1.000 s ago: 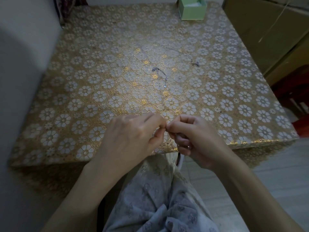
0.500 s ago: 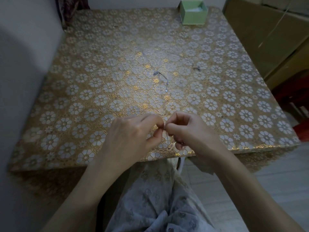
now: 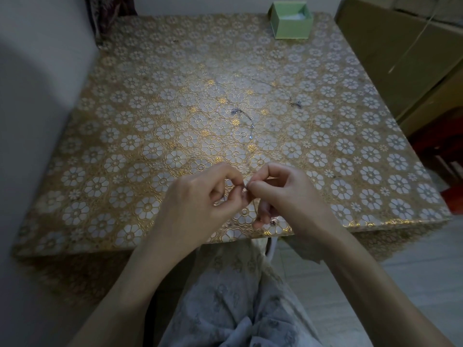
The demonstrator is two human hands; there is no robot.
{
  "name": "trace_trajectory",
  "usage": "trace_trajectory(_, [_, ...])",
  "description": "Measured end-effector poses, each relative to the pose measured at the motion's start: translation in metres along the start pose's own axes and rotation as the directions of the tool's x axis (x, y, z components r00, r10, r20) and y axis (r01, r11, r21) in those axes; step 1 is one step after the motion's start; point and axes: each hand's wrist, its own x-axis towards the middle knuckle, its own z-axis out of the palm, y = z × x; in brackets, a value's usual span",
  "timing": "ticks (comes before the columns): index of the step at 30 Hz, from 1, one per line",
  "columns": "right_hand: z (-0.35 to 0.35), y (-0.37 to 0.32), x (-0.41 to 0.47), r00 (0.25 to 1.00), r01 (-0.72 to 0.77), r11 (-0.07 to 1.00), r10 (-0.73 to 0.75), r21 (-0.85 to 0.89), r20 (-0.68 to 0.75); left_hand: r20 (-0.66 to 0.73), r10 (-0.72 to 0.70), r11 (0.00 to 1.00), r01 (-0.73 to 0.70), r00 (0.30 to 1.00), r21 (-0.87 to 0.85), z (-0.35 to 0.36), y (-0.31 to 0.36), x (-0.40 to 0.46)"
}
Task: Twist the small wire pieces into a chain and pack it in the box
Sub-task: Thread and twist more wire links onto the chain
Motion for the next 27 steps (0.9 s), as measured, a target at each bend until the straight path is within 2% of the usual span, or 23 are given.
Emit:
trace_trajectory(6, [-0.004, 0.0, 0.002, 0.989, -0.093, 0.991, 0.081, 0.1, 0.12, 0.01, 0.142, 0.978, -0.142, 0.99, 0.152, -0.006, 0.004, 0.002])
trace_trajectory(11, [-0.009, -0.001, 0.002, 0.979, -0.148, 0.976, 0.122, 0.16, 0.161, 0.028, 0.282, 0.94, -0.282, 0.959, 0.193, -0.009, 0.004, 0.005])
trace_trajectory(17, [-0.011, -0.003, 0.002, 0.976, -0.166, 0.97, 0.136, 0.175, 0.172, 0.034, 0.311, 0.93, -0.311, 0.95, 0.194, -0.01, 0.004, 0.005])
trace_trajectory(27, [-0.008, -0.003, 0.0, 0.975, -0.199, 0.958, 0.171, 0.207, 0.143, -0.014, 0.289, 0.924, -0.275, 0.957, 0.267, -0.004, 0.008, 0.002])
